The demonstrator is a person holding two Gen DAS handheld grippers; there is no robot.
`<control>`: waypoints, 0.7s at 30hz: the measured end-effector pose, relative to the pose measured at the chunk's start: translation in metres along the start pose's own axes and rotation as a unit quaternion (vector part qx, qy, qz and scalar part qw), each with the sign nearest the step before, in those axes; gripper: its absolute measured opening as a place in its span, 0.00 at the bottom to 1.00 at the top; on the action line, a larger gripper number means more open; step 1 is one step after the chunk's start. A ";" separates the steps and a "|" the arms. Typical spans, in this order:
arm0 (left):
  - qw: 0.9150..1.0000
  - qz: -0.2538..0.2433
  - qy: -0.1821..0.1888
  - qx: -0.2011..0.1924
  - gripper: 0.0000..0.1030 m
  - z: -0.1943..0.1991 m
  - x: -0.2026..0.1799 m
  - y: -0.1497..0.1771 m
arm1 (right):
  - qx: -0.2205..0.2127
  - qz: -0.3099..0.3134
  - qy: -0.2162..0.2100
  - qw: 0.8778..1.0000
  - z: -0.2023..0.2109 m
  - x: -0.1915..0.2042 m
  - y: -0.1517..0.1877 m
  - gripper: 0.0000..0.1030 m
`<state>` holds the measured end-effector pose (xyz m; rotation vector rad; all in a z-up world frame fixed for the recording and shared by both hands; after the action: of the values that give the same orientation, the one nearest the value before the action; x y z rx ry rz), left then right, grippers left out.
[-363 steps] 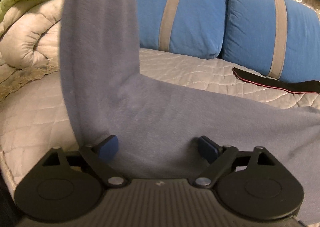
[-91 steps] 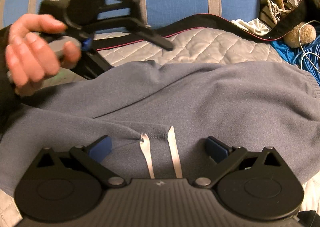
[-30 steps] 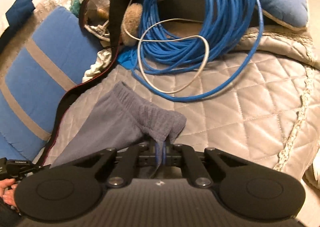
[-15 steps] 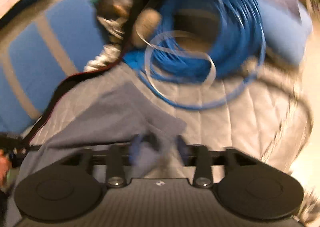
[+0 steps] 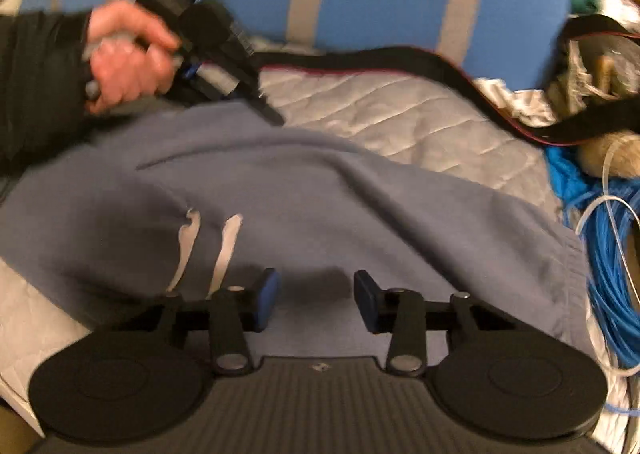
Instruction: Fold clothes
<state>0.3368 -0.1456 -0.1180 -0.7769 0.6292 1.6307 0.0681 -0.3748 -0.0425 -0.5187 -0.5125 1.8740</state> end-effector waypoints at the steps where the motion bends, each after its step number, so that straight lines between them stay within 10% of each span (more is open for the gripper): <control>1: 1.000 0.000 0.000 -0.001 0.05 0.000 0.000 0.000 | 0.012 0.016 -0.003 1.000 -0.005 0.003 0.000 0.10; 19: 1.000 -0.012 0.005 0.011 0.04 0.000 0.001 -0.004 | 0.039 0.036 -0.046 0.998 0.027 -0.004 0.030 0.01; 21: 1.000 -0.011 0.008 0.013 0.05 0.000 0.002 -0.004 | 0.023 0.030 -0.056 0.998 0.032 -0.007 0.024 0.18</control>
<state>0.3403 -0.1438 -0.1191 -0.7752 0.6501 1.5953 0.0336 -0.3931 -0.0293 -0.4043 -0.5310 1.9763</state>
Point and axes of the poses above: each gripper's, at about its wrist camera, not at the fingertips, and z roughly against the way its jaws point, x to its left, y to its underside, the point moved 2 cm from there along -z, roughly the way its jaws point
